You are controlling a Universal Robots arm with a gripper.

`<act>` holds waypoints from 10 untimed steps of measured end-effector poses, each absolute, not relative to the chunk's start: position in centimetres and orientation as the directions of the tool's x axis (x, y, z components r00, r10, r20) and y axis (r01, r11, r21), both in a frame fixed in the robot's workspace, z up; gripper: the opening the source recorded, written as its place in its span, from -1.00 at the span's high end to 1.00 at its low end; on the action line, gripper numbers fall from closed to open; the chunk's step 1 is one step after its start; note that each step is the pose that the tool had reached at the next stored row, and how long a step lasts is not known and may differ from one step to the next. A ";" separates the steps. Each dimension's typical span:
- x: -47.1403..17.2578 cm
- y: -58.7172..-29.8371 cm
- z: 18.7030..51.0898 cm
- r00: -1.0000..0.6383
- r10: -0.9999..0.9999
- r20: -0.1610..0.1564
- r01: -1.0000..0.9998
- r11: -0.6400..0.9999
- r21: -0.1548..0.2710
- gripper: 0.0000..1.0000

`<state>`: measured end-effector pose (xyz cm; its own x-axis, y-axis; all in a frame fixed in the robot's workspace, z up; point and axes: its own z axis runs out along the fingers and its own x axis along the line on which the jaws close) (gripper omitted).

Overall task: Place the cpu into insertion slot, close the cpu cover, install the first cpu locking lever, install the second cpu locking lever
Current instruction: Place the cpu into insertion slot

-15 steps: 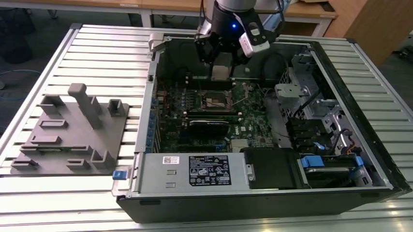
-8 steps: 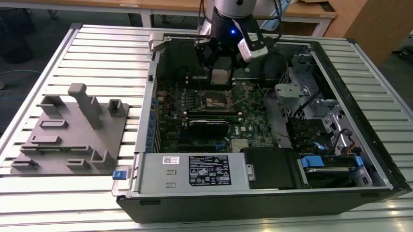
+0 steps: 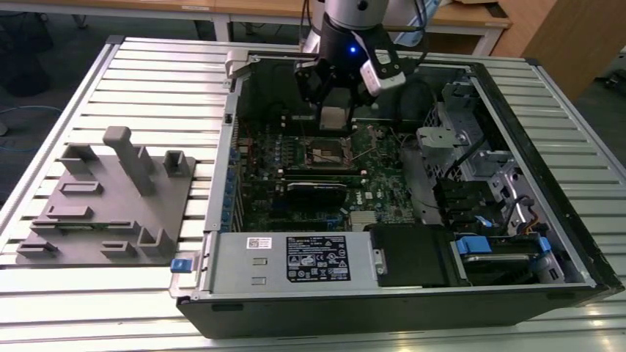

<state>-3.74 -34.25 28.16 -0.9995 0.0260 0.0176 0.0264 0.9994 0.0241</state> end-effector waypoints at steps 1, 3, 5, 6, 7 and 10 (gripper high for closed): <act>-3.7 -34.2 28.1 -1.000 0.026 0.018 0.026 0.999 0.023 -0.08; -3.7 -34.2 28.1 -1.000 0.026 0.018 0.026 0.999 0.022 -0.08; -3.7 -34.3 28.1 -1.000 0.026 0.018 0.026 0.999 0.022 -0.08; -3.7 -34.2 28.1 -1.000 0.026 0.018 0.026 0.999 0.022 -0.08; -3.7 -34.2 28.1 -1.000 0.026 0.018 0.026 0.999 0.022 -0.08; -3.7 -34.2 28.0 -0.999 0.047 0.017 0.047 0.999 0.022 -0.08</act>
<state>-3.74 -34.25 28.02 -0.9988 0.0467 0.0175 0.0471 0.9986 0.0225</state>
